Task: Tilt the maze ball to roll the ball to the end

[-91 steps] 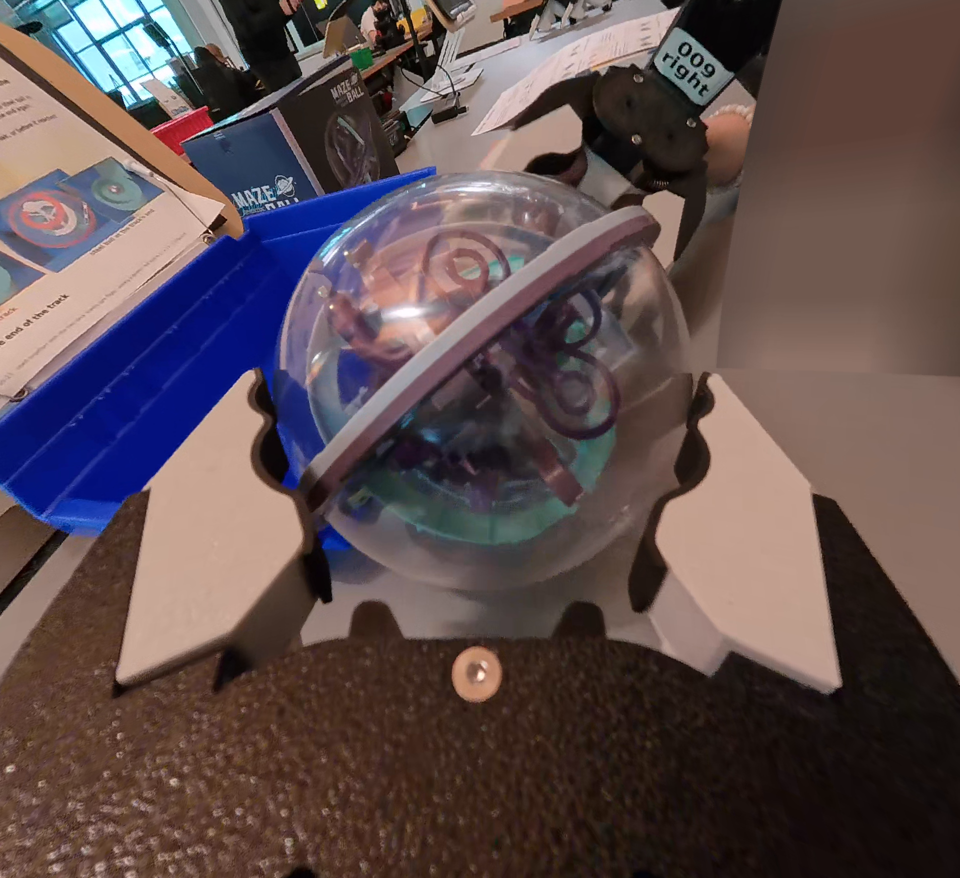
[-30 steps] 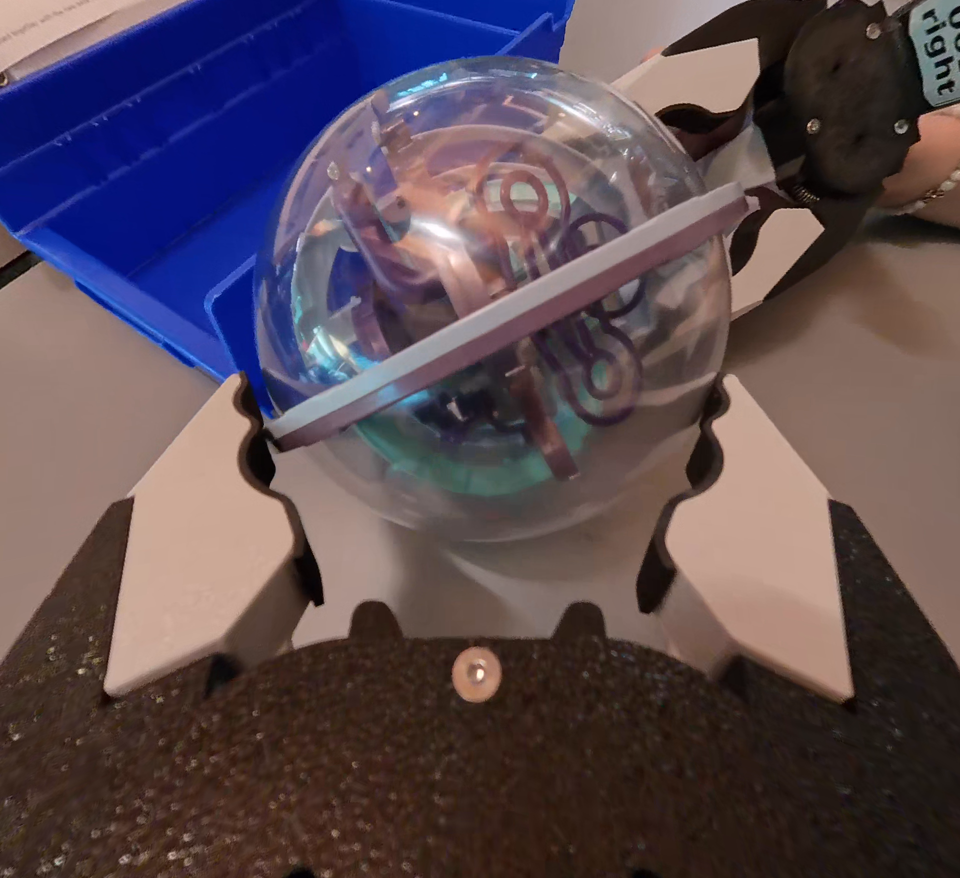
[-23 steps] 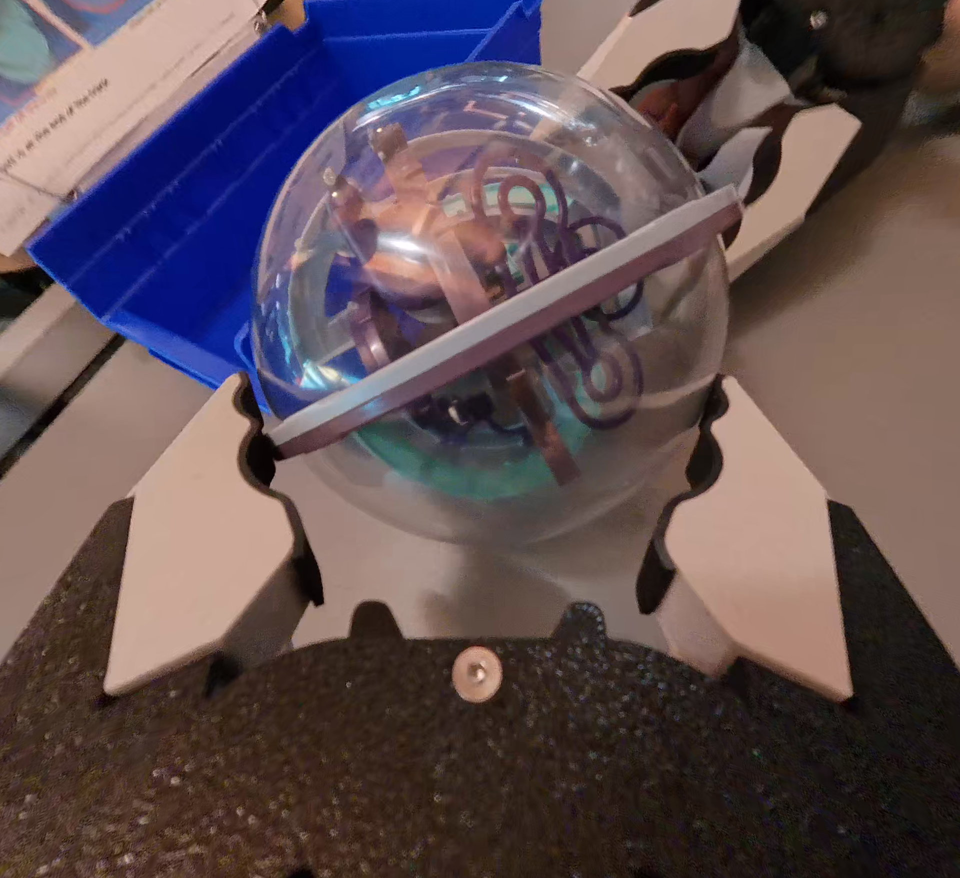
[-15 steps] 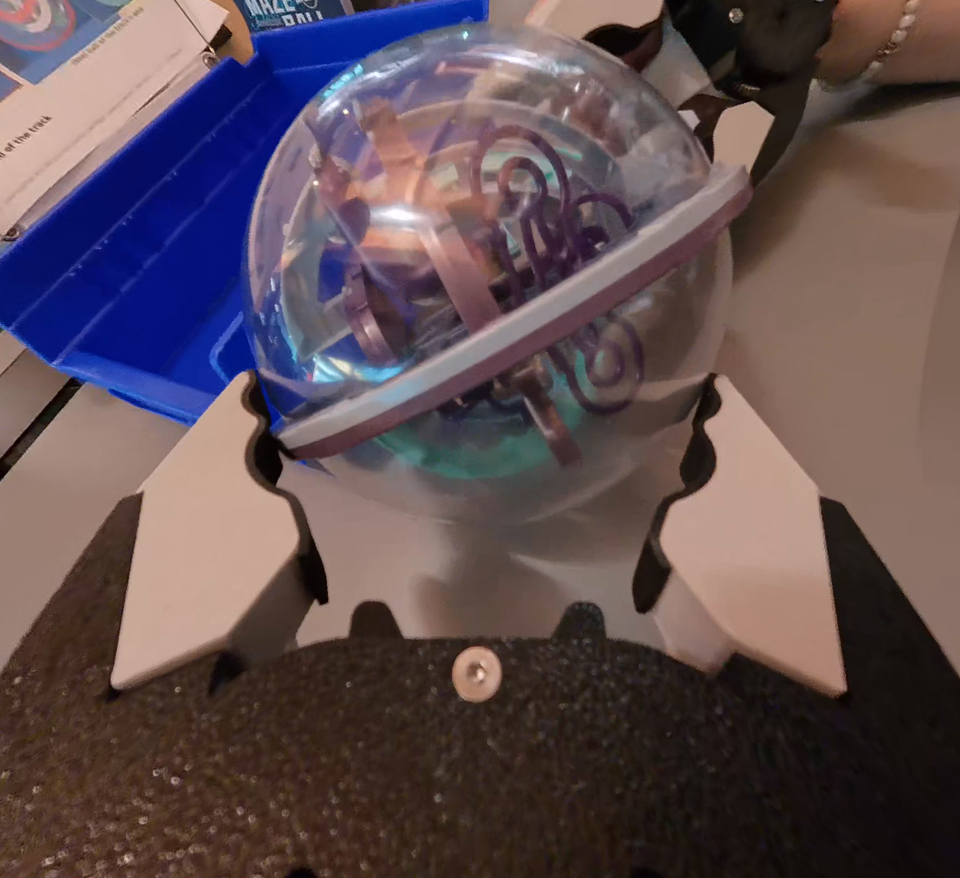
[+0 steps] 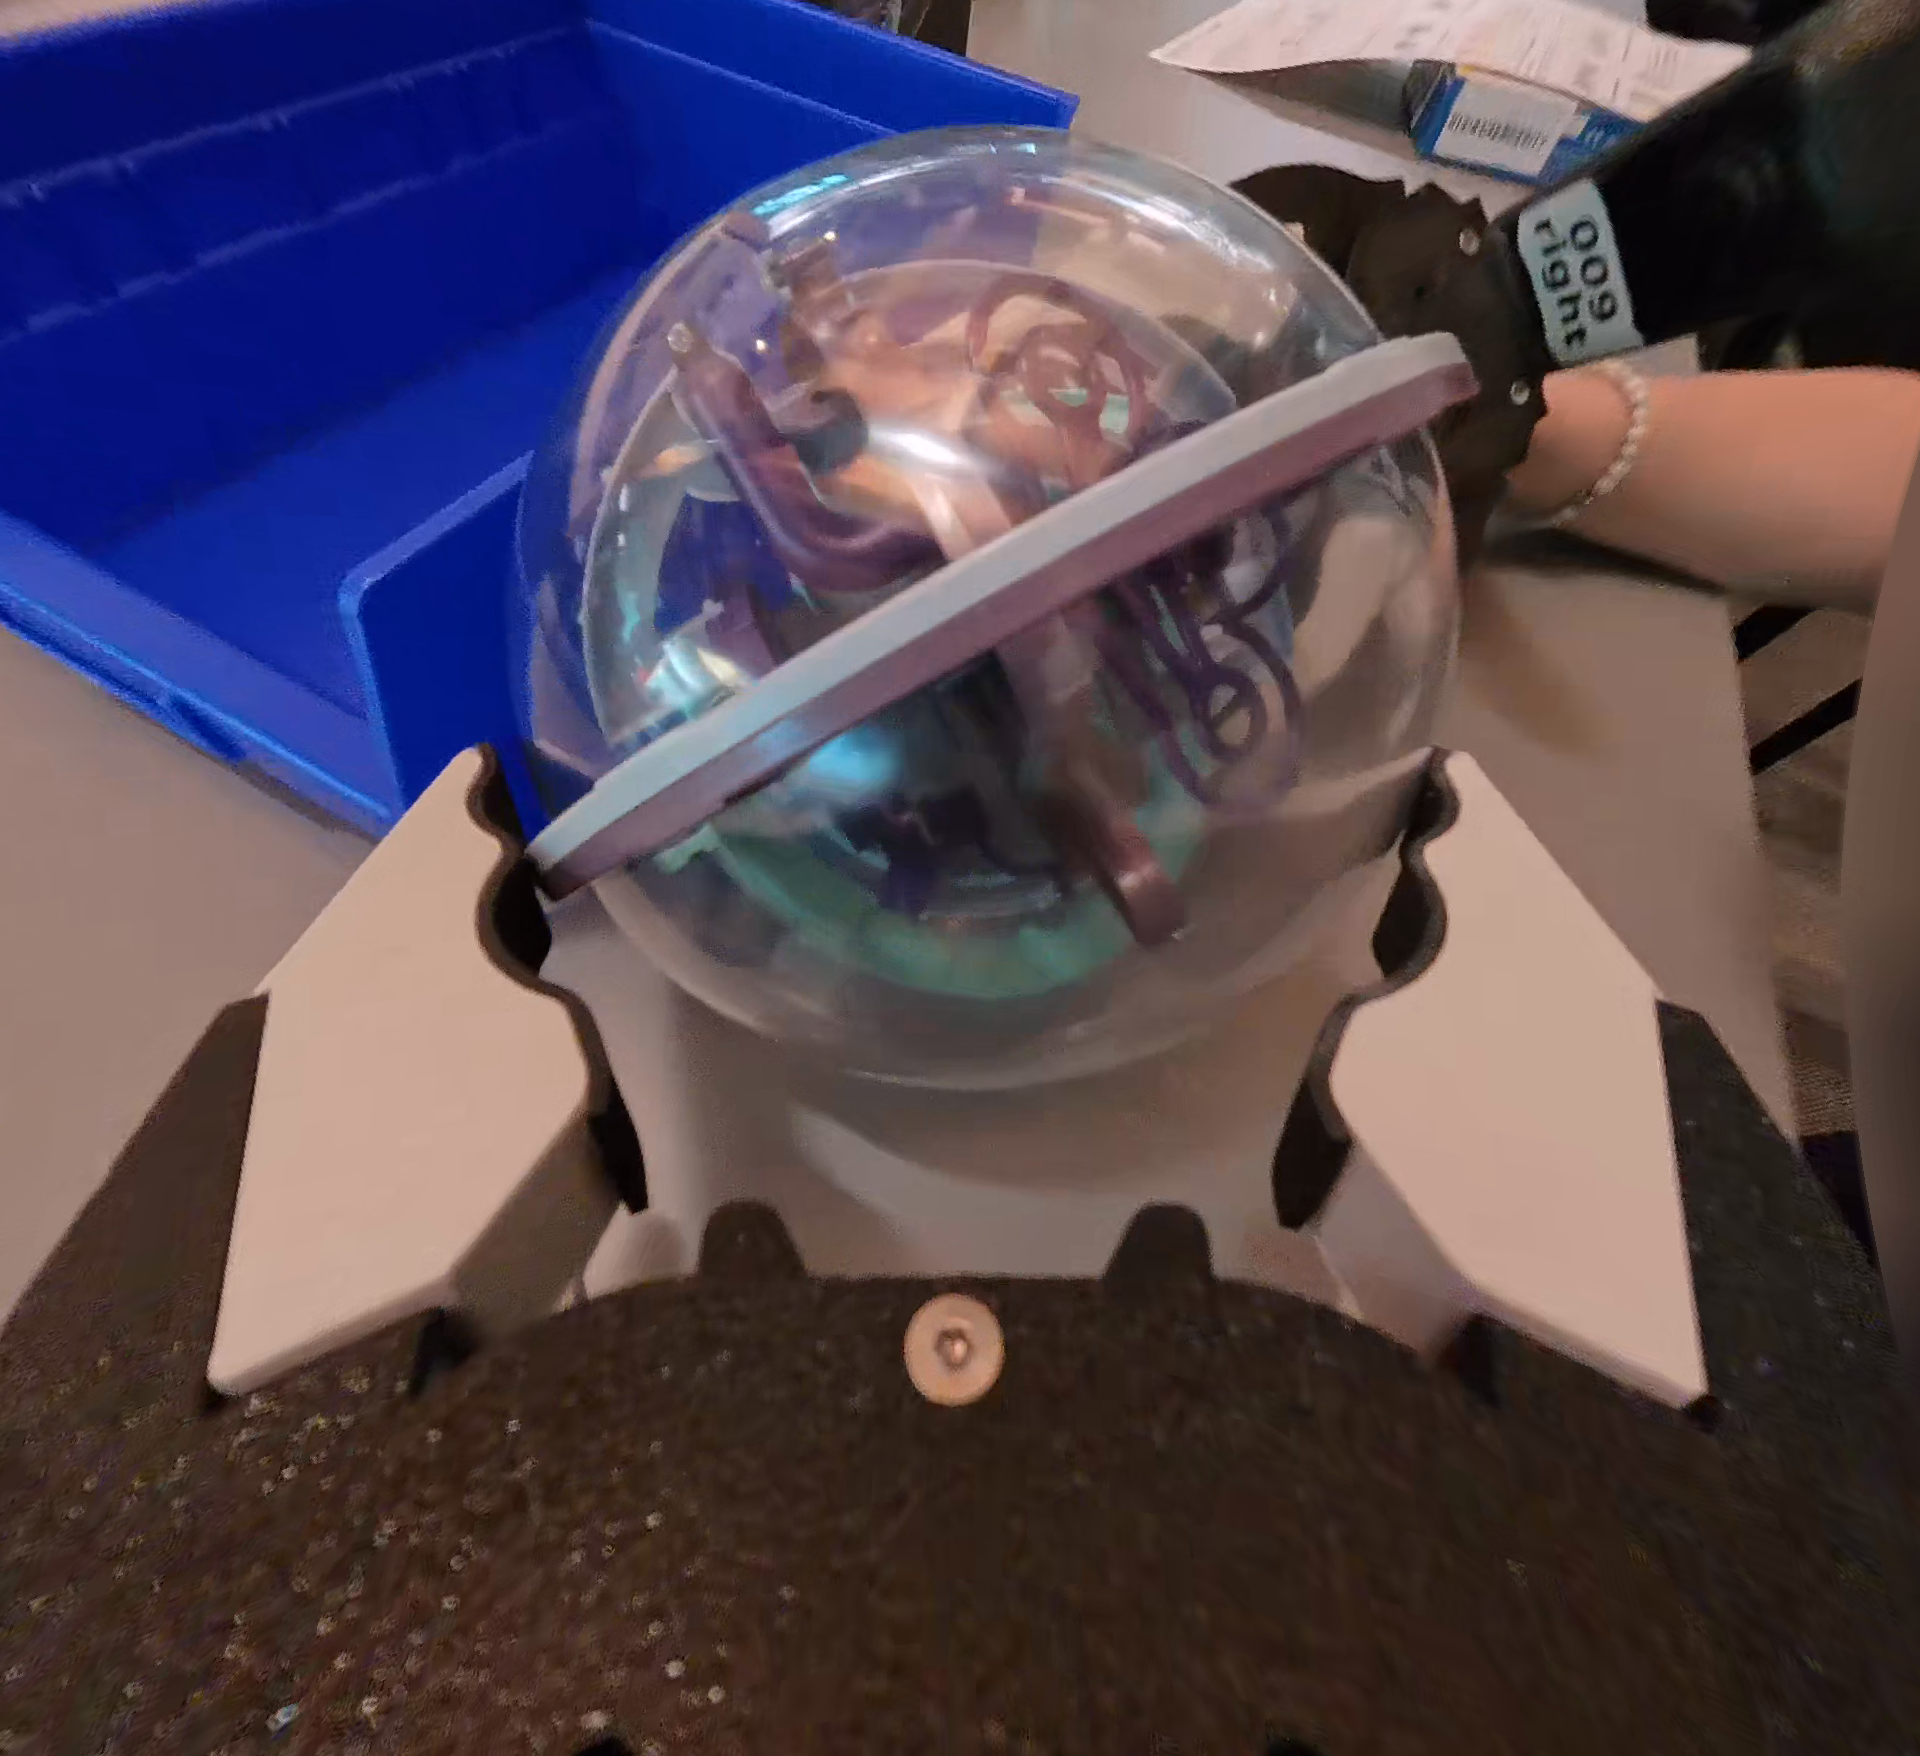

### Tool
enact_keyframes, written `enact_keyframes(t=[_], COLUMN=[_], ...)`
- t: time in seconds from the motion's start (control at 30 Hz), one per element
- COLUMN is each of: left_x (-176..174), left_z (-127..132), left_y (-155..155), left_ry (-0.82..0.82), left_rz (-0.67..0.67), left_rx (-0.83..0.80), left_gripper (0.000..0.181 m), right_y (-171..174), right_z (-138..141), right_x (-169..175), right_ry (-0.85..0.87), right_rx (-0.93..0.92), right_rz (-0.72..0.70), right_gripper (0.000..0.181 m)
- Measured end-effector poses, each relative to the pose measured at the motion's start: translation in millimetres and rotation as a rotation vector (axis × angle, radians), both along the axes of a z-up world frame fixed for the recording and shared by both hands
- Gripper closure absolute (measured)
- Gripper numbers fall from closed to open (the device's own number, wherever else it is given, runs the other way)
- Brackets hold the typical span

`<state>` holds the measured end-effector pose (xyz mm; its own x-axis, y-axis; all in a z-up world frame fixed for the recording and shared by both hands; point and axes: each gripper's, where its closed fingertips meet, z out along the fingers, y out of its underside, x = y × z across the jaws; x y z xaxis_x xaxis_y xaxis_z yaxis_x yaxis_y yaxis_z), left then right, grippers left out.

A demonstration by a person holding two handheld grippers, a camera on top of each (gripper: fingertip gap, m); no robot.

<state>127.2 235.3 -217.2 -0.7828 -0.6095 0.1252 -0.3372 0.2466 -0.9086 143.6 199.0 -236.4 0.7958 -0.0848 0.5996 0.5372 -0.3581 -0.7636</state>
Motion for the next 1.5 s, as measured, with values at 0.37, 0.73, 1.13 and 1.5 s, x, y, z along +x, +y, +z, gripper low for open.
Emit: enact_keyframes(t=[0.37,0.73,1.13,1.5], left_x=[-14,-5,7,1], left_z=[8,6,13,28], left_y=[11,-17,-15,-12], left_ry=[-0.056,0.002,-0.063,-0.092], left_rz=[-0.159,-0.319,-0.138,-0.103], left_rx=[-0.017,-0.061,-0.154,-0.173], left_gripper=[0.025,0.028,0.025,0.031], right_y=[-10,-17,-24,-25], right_z=[3,16,15,20], right_x=[-27,-18,-11,-23], right_ry=[0.052,0.074,0.088,0.174], right_rx=[-0.026,0.025,0.012,0.032], right_rz=[0.110,0.087,-0.004,0.041], right_gripper=[0.084,0.058,0.056,0.071])
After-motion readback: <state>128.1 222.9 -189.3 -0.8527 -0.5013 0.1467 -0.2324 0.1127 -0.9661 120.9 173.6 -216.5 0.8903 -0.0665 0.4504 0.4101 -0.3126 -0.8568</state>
